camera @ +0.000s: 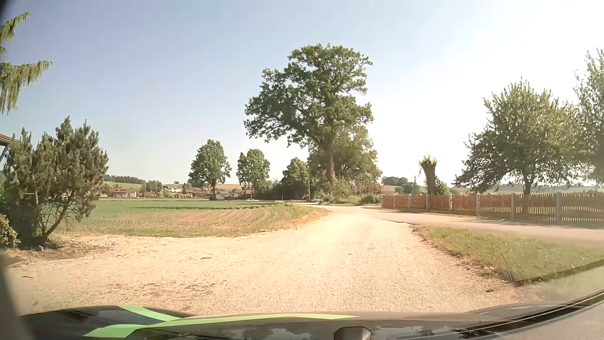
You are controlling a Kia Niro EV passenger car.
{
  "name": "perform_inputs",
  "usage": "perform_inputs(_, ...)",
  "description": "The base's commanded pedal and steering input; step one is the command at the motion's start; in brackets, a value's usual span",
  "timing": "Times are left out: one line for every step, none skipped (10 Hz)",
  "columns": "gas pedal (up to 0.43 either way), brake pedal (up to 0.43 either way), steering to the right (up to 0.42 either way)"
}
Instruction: Follow the waypoints while adhering to traffic rules and regulations
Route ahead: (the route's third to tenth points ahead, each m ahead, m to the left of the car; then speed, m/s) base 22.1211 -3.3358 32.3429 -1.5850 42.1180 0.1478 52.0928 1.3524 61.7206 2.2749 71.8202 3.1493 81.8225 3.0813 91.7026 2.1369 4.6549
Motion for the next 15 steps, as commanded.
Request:
perform_inputs(0.138,0.0,0.032)
perform_inputs(0.138,0.0,0.033)
perform_inputs(0.138,0.0,0.037)
perform_inputs(0.138,0.0,0.04)
perform_inputs(0.138,0.0,0.042)
perform_inputs(0.138,0.0,0.043)
perform_inputs(0.138,0.0,0.043)
perform_inputs(0.138,0.0,0.043)
perform_inputs(0.138,0.0,0.043)
perform_inputs(0.138,0.0,0.043)
perform_inputs(0.138,0.0,0.042)
perform_inputs(0.138,0.0,0.041)
perform_inputs(0.138,0.0,0.038)
perform_inputs(0.138,0.0,0.037)
perform_inputs(0.138,0.0,0.036)
